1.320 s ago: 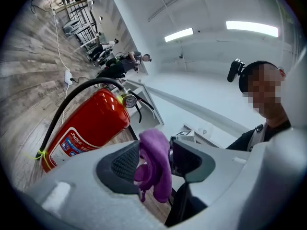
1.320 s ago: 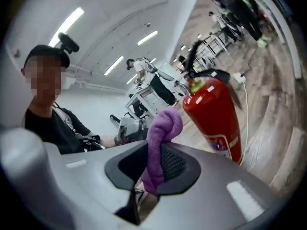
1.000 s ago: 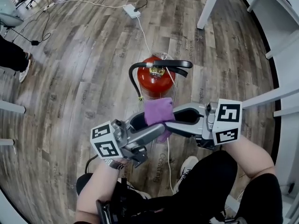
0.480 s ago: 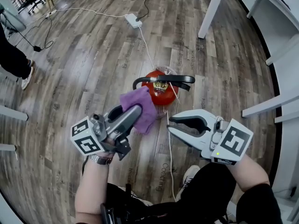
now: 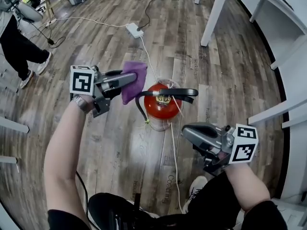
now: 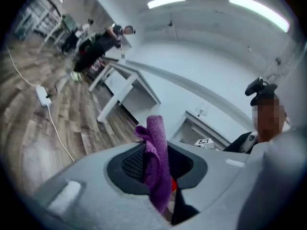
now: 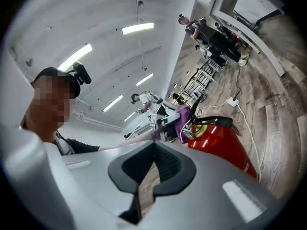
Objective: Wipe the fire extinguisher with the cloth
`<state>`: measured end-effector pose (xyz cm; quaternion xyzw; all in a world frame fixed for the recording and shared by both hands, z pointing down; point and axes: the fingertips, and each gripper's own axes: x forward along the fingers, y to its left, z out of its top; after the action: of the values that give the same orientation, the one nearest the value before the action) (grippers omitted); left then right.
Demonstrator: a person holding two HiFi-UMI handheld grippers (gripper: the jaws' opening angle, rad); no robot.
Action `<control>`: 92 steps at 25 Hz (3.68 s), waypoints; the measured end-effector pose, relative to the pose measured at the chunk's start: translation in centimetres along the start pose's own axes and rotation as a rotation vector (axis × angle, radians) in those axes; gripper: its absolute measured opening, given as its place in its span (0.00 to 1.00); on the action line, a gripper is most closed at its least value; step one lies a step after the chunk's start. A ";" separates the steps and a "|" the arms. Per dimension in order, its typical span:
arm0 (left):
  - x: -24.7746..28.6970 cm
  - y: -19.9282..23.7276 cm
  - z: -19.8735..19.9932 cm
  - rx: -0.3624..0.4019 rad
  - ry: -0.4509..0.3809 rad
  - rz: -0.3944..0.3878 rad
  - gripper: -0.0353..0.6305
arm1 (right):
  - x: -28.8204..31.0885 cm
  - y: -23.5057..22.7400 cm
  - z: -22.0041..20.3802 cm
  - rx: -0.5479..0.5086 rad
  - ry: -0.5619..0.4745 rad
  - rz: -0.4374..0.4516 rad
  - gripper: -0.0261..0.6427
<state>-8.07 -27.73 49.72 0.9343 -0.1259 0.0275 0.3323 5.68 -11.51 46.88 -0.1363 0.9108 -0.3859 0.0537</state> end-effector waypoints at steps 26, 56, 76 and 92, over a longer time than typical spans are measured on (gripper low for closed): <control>9.2 16.4 -20.1 -0.476 0.111 -0.036 0.17 | -2.0 2.8 -0.3 -0.181 0.141 0.054 0.04; 0.5 10.5 -13.6 -0.309 -0.467 -0.011 0.18 | -0.9 6.2 -1.8 -0.352 0.170 0.057 0.04; 0.3 -6.8 -7.4 1.049 -0.047 0.445 0.18 | -0.4 4.0 -0.7 -0.236 0.065 0.054 0.04; 2.1 -1.0 -18.6 1.265 0.186 0.457 0.18 | -0.1 2.6 -0.7 -0.205 0.080 0.055 0.04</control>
<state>-5.22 -15.77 63.83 0.8926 -0.2507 0.2458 -0.2828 5.14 -9.30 45.48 -0.1007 0.9503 -0.2941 0.0136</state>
